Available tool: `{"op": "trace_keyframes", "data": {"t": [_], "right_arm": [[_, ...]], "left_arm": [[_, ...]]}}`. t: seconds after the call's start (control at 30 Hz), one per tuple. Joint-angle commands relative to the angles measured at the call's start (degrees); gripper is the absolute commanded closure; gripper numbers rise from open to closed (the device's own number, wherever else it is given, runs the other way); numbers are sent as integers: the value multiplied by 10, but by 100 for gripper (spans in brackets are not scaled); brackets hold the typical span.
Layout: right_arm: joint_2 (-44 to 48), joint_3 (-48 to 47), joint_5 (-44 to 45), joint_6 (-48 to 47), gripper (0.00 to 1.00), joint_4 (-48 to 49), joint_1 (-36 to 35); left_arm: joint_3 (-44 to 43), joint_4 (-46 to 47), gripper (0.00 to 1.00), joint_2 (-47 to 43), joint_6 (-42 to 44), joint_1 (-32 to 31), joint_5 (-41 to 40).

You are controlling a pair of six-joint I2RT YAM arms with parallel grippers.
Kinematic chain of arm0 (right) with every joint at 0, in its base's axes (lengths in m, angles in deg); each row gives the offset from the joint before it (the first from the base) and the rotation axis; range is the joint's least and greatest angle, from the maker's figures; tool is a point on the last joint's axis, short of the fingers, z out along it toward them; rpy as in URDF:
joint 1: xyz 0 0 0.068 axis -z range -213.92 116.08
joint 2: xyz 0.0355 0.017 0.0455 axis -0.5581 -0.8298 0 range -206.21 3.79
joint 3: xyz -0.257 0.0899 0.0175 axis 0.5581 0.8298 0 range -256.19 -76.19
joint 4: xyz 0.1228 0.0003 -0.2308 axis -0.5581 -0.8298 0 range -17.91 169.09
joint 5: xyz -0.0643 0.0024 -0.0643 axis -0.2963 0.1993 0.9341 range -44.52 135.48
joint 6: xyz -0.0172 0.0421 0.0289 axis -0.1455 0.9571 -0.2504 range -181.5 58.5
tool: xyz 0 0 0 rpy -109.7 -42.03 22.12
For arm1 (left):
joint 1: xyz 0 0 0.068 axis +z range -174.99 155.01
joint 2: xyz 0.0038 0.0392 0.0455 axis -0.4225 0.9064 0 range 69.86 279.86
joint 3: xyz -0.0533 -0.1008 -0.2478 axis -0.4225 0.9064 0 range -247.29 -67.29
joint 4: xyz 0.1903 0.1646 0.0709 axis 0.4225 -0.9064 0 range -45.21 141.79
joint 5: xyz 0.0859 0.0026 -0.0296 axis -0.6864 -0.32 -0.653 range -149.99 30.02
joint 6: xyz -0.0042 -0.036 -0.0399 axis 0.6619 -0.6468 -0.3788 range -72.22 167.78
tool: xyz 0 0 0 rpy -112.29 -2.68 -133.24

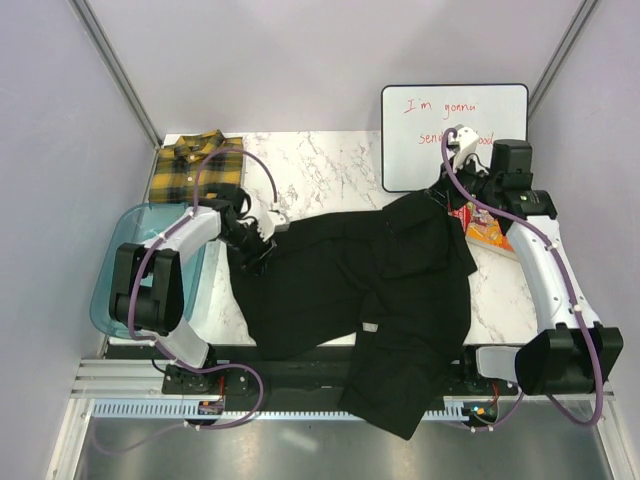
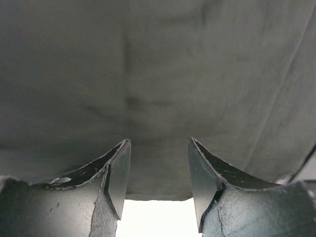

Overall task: Fold and stack the long sleeve shirts
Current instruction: Fold the shirt

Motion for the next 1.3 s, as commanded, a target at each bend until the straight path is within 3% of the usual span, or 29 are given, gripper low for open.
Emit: {"op": "trace_keyframes", "data": {"t": [0.0,0.17,0.27,0.4,0.57,0.73,0.87,0.9,0.97,1.0,1.03,1.1,1.13,1.2,1.27], "right_arm": [[-14,9,12,-15,100,21,-9],[-29,15,44,-22,100,21,-10],[-32,13,57,-23,100,20,-9],[-21,-1,70,-18,100,20,-9],[-7,-22,49,4,100,20,-9],[-3,-51,-20,47,100,37,-13],[-4,-53,-60,66,100,61,-42],[-10,-53,-63,65,100,61,-49],[-17,-48,-80,71,100,62,-65],[-23,-45,-84,78,100,62,-70],[-25,-43,-87,103,100,66,-76],[-29,-26,-90,158,100,87,-79],[-28,-15,-92,236,100,120,-79],[-25,22,-118,301,100,153,-78],[-22,60,-124,395,100,205,-79]], "left_arm": [[47,18,42,-10,-58,-22,-54],[101,75,41,15,-50,-44,-154],[80,89,44,69,0,-23,-235],[34,96,44,102,82,-3,-282],[4,55,36,66,130,-20,-218],[-23,19,29,2,86,-26,-130],[-50,30,21,-98,19,-16,49],[-49,46,4,-147,-17,-16,80],[-35,123,1,-191,-73,-16,151],[-9,159,1,-229,-145,-18,161],[10,250,1,-252,-184,-22,160],[69,323,1,-292,-243,-59,123],[81,347,1,-326,-237,-80,107],[110,398,1,-351,-197,-149,38],[118,428,1,-368,-150,-171,30]]}}
